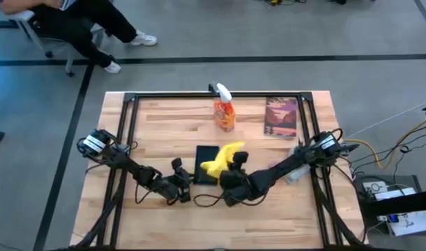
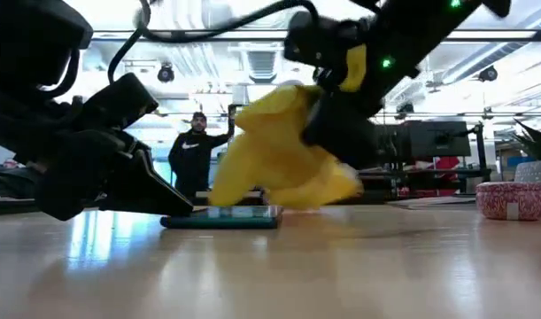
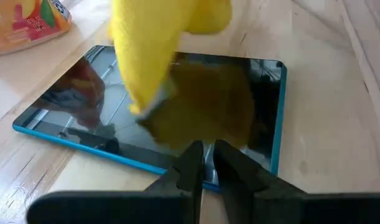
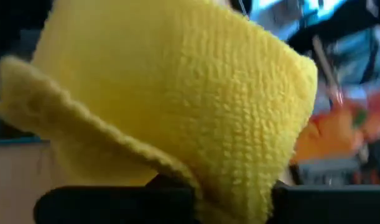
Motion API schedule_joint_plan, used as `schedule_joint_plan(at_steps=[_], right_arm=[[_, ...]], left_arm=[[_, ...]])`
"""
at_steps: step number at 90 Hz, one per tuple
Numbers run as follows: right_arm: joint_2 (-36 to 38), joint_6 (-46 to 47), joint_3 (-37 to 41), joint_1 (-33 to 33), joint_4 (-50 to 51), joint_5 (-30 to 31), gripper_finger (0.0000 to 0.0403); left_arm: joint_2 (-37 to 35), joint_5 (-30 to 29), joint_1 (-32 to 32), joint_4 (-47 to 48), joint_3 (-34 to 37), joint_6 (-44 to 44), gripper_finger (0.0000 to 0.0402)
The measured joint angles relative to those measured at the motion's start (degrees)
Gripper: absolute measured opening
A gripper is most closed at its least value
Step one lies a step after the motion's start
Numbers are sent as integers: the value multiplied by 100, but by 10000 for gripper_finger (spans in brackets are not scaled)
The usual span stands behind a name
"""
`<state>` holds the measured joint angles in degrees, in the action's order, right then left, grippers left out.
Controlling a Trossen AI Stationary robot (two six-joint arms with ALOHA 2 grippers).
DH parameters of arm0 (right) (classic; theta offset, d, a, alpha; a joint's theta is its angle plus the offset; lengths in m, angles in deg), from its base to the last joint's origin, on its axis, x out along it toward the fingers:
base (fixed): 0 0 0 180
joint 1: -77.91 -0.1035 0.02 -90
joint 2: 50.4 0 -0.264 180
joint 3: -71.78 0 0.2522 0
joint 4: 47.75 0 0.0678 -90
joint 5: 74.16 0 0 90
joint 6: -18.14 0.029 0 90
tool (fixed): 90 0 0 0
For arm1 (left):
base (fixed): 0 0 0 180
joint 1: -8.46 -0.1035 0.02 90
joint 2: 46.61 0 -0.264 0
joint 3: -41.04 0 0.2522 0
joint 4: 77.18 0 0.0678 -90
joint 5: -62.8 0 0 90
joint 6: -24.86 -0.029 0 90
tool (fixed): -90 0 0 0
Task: Apply microfiber cloth
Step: Wipe the front and back of the tablet with the yellow microfiber cloth
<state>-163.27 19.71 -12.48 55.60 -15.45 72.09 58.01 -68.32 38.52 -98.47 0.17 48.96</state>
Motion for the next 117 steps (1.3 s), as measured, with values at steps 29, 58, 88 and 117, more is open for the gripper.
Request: schedule_joint_plan(at_steps=[29, 58, 88, 117], right_arm=[[-420, -3162, 591, 78, -2110, -444, 0], [-451, -2696, 337, 220, -2291, -1805, 63], [-336, -836, -104, 985, -1099, -3557, 169], [-278, -143, -1396, 1120, 1201, -4771, 241]], left_arm=[[0, -9, 0, -11, 7, 19, 29], [0, -23, -13, -83, 15, 3, 29], [0, -39, -13, -139, 15, -19, 29], [0, -39, -15, -141, 15, -20, 29]])
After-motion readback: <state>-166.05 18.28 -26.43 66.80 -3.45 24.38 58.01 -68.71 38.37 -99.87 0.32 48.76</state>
